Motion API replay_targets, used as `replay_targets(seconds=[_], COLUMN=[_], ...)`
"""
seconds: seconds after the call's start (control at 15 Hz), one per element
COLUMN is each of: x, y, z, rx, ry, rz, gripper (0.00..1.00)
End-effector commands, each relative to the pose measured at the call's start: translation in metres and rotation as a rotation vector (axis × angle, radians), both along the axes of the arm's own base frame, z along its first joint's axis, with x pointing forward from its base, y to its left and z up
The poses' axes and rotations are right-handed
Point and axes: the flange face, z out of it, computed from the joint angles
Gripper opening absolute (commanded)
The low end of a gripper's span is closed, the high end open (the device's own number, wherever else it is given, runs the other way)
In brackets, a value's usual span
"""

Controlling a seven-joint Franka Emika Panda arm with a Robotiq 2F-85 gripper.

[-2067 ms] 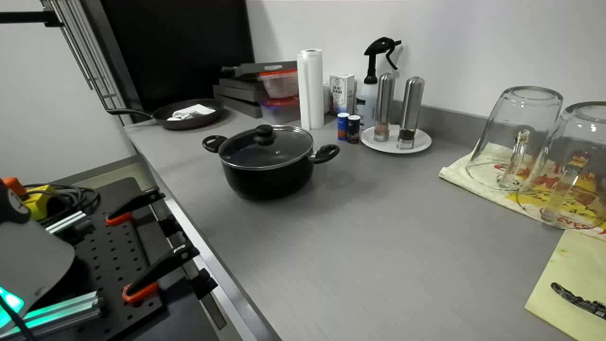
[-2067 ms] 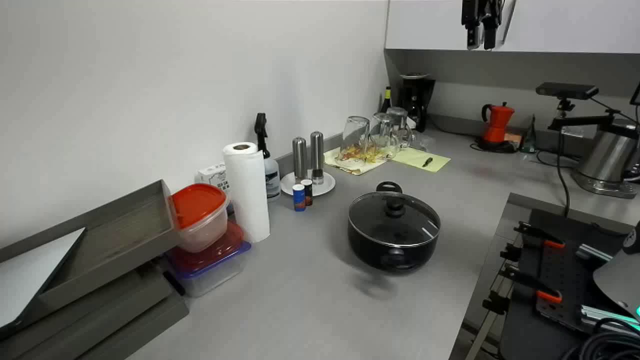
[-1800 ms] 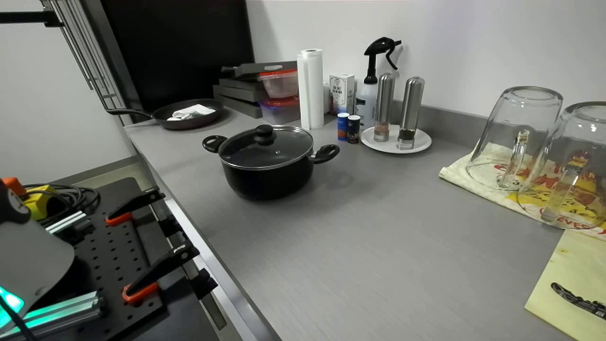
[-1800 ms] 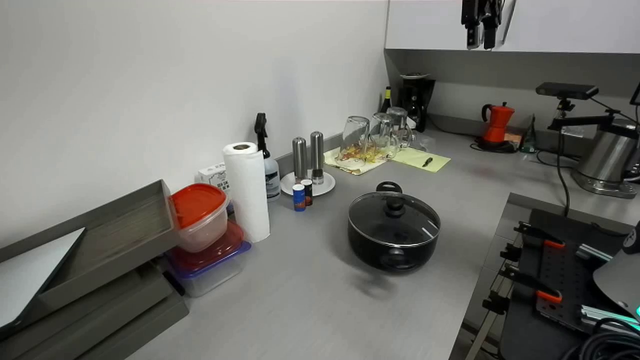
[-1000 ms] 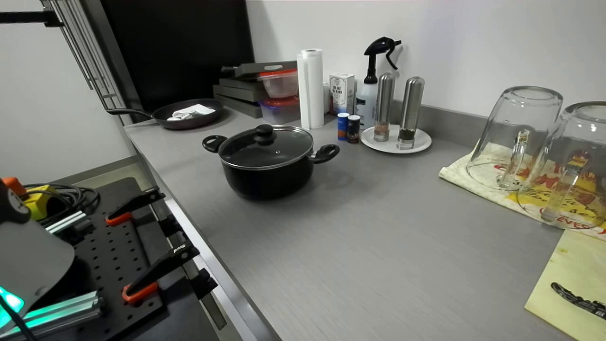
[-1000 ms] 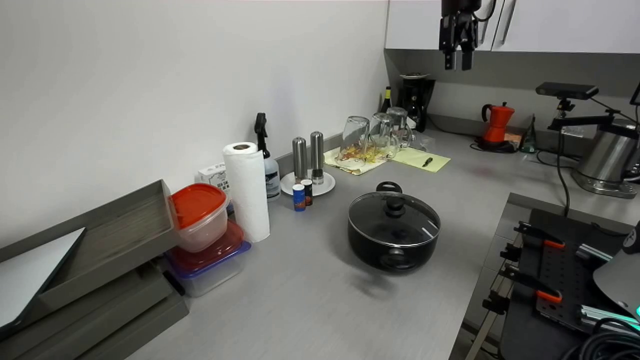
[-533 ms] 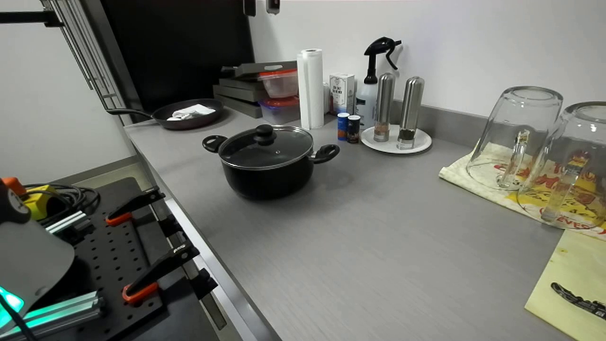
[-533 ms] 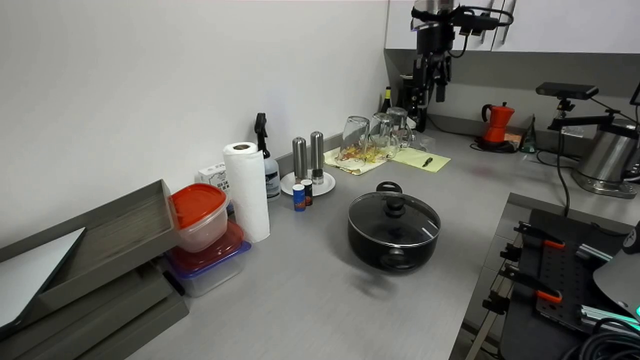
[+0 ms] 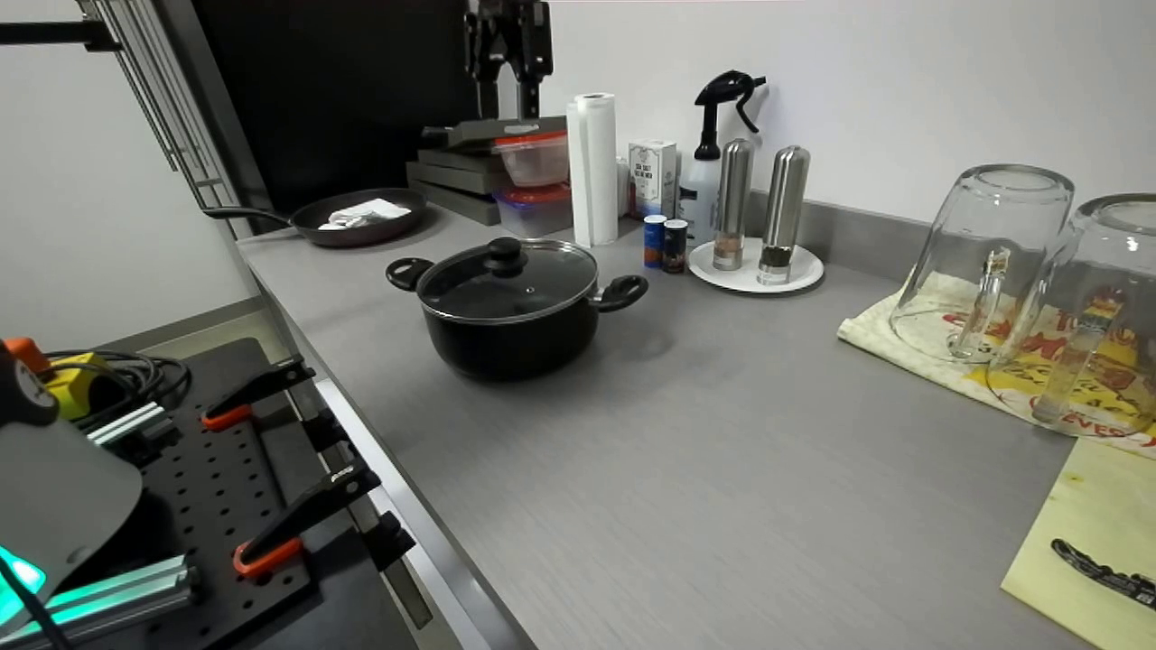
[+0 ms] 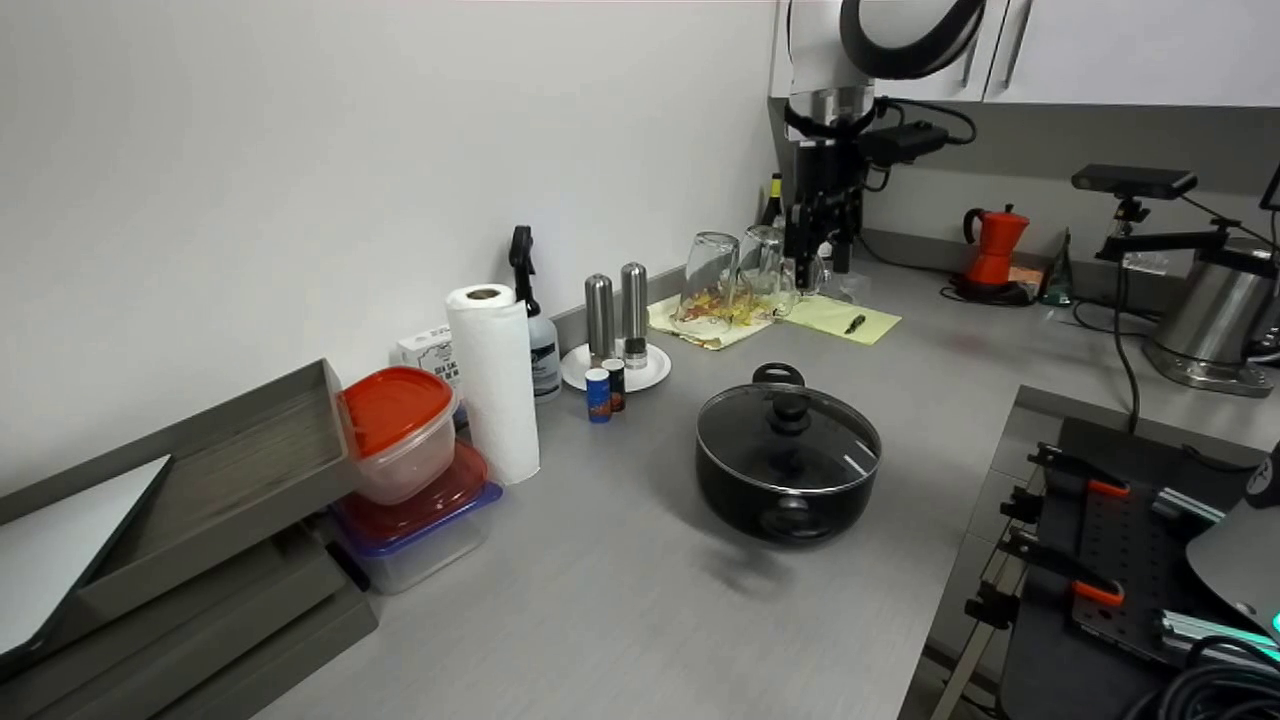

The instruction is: Take the lid off the pot

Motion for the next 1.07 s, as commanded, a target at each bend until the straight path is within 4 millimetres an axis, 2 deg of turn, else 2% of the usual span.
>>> replay_targets(seconds=[0.0,0.47,1.0], x=[0.010,0.009,0.002], y=[0.016,0.034,0.050], z=[-0.029,-0.079,-0.122], rx=[-0.024,-0.044,-0.030], ry=[-0.021,-0.005,0.021], rz=[0.002,0.006,0.022], gripper=[1.00,1.00,1.00])
